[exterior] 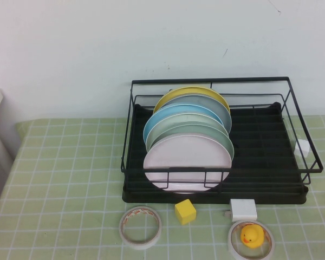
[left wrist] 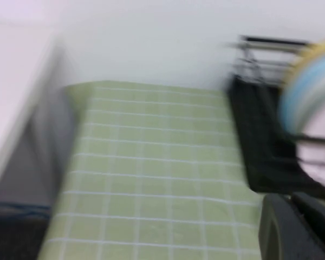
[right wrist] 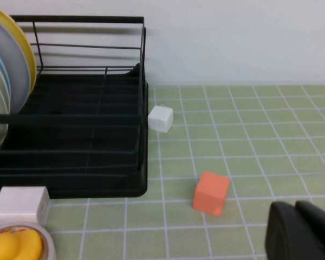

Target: Place plate on rack

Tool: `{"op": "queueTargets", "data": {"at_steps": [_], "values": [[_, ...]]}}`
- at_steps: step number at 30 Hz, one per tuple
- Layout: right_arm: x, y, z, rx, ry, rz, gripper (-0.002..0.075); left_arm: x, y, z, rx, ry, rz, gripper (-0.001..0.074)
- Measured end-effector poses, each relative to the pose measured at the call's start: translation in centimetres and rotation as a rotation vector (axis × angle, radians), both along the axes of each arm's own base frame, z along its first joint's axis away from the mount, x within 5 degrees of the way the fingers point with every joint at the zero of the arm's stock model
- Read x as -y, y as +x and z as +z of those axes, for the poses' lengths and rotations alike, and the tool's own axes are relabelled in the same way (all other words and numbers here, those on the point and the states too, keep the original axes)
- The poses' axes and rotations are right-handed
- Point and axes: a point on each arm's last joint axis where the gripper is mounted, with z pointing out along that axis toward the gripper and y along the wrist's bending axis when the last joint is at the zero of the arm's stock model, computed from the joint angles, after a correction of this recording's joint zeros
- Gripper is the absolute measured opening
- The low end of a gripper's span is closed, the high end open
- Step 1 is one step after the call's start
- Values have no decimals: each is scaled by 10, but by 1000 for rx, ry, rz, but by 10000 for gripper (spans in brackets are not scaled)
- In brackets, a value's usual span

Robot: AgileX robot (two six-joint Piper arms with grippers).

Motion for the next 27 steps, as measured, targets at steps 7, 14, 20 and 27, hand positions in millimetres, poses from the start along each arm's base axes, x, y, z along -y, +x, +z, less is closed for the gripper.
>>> {"op": "queueTargets", "data": {"at_steps": [7, 14, 20, 27], "values": [[0, 0, 0, 0, 0, 0, -1, -7, 13, -13, 50, -52, 108, -1], [0, 0, 0, 0, 2, 0, -1, -10, 34, -59, 59, -60, 121, -1], [0, 0, 0, -1, 2, 0, -1, -11, 42, -95, 34, -60, 129, -1], [0, 0, 0, -2, 2, 0, -2, -11, 43, -96, 36, -77, 134, -1]]}}
